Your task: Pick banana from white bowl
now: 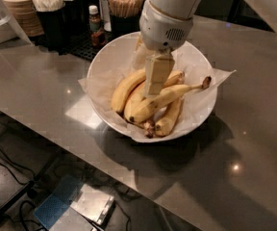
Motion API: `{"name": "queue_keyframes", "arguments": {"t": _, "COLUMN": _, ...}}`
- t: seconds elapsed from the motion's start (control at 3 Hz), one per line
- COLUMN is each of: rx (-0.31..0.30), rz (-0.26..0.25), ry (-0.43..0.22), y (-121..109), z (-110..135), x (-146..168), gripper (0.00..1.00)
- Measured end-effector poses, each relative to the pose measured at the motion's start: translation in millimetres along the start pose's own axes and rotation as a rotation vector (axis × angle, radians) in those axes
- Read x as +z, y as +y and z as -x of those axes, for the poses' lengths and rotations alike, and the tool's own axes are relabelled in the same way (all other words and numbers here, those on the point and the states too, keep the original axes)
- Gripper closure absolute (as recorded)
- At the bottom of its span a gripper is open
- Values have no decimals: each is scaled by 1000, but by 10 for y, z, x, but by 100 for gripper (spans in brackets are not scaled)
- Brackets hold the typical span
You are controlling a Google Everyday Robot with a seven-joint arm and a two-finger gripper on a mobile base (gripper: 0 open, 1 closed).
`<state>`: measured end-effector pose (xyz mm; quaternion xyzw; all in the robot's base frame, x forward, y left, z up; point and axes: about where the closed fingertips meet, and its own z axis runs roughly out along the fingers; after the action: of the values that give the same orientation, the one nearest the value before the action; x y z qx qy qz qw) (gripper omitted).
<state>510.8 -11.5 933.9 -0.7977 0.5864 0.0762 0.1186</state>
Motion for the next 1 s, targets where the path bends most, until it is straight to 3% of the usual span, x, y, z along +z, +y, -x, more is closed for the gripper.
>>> {"name": "queue_keyframes", "arguments": {"t": 0.67, "rx": 1, "rz": -17, "ry": -18, "y": -11, "z": 14, "x": 33, "gripper": 24}}
{"name": "queue_keyframes", "arguments": {"t": 1.0, "rx": 18, "rz": 3, "ry": -35, "y": 138, "z": -62, "x": 104, "gripper": 24}}
